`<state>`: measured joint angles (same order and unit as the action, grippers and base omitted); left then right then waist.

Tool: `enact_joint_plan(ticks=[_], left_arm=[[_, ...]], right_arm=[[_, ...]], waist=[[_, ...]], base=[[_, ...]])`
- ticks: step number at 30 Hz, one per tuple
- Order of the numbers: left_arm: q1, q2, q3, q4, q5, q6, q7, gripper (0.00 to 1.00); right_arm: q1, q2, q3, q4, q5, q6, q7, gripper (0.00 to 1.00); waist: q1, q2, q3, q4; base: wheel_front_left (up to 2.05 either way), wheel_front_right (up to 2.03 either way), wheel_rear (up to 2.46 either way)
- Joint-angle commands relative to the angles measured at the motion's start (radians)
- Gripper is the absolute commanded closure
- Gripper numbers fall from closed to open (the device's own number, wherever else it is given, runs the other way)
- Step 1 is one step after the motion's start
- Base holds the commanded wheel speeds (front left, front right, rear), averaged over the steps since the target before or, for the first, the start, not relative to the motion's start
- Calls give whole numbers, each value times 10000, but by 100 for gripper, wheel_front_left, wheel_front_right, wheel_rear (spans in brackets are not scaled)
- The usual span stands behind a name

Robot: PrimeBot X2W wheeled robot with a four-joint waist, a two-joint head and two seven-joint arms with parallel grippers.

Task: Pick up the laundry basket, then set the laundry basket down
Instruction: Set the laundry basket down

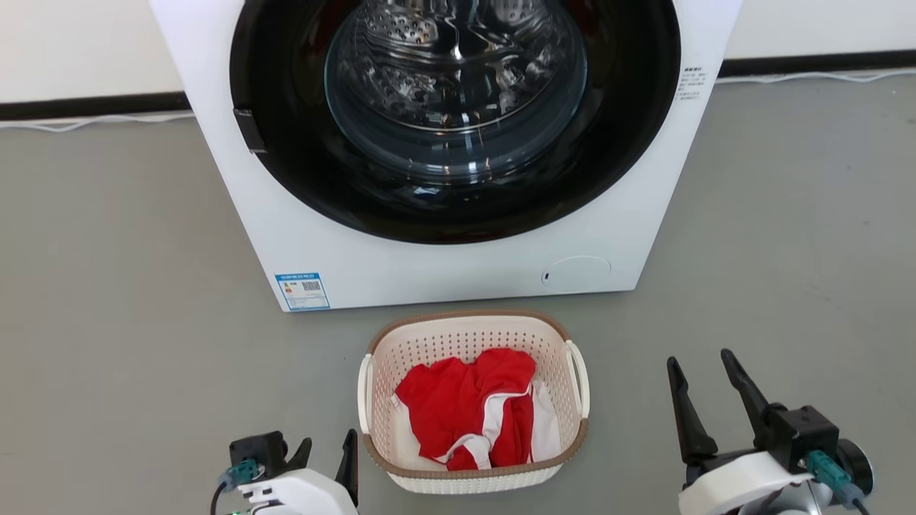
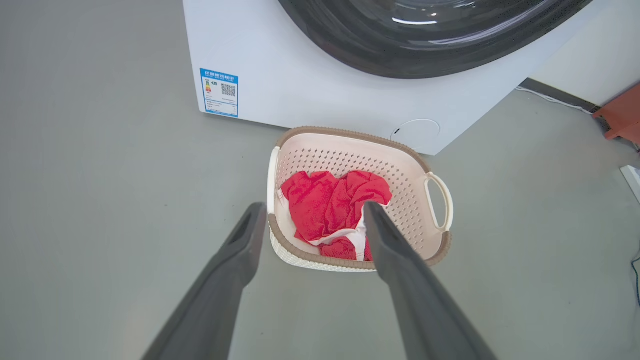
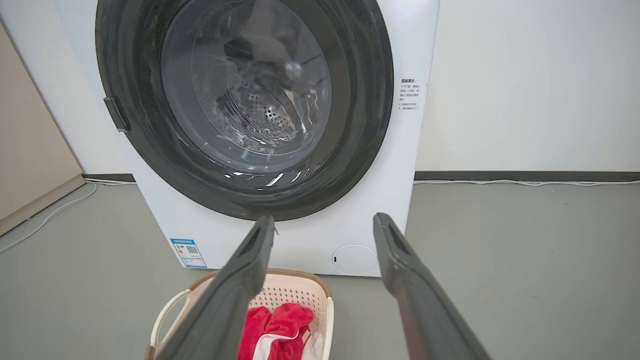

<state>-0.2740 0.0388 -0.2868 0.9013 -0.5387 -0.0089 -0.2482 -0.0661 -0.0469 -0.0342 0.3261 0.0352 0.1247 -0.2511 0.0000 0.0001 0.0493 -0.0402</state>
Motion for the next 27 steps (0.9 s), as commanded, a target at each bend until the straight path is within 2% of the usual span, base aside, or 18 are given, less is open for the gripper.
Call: enact_joint_plan(ticks=[1, 17, 27], left_arm=[[47, 178, 388, -411, 125, 68, -133, 0], [1918, 252, 1853, -4701, 1439, 352, -135, 0], [2578, 187, 2633, -5687, 1806, 281, -135, 0]], right_arm=[[-82, -33, 249, -289, -16, 60, -107, 0], [529, -33, 320, -516, 122, 60, -107, 0], [756, -33, 265, -522, 73, 60, -107, 0]], waist=[[0, -1, -85, 6], [0, -1, -630, -42], [0, -1, -822, 96]], base=[[0, 0, 0], [0, 0, 0], [0, 0, 0]])
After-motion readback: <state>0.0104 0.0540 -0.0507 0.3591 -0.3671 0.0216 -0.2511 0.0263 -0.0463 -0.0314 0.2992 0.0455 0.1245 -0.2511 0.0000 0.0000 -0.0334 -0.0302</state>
